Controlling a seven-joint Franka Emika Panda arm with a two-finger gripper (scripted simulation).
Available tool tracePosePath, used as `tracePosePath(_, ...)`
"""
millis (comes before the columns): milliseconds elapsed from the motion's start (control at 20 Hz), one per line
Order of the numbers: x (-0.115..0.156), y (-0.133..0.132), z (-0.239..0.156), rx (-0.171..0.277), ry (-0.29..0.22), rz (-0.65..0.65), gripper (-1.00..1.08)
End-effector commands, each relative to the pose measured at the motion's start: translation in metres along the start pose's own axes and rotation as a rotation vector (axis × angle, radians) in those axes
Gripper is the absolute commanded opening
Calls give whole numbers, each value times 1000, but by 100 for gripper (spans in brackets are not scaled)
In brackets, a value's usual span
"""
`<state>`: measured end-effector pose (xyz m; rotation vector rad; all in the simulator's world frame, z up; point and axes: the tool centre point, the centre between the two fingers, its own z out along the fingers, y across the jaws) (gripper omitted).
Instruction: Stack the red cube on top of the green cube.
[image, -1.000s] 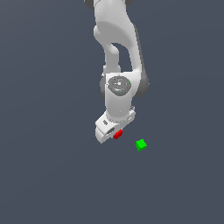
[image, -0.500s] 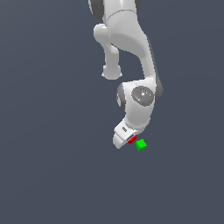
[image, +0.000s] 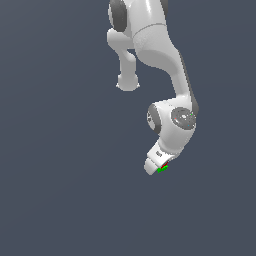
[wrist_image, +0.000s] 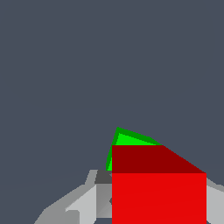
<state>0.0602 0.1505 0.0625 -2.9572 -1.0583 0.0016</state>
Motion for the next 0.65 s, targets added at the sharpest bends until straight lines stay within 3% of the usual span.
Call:
tracePosePath(0,4,-1,1,-1,1,2,-100)
tracePosePath(100,4,-1,1,-1,1,2,-100)
tracePosePath(150,4,-1,1,-1,1,2,100)
tracePosePath(600,4,-1,1,-1,1,2,100)
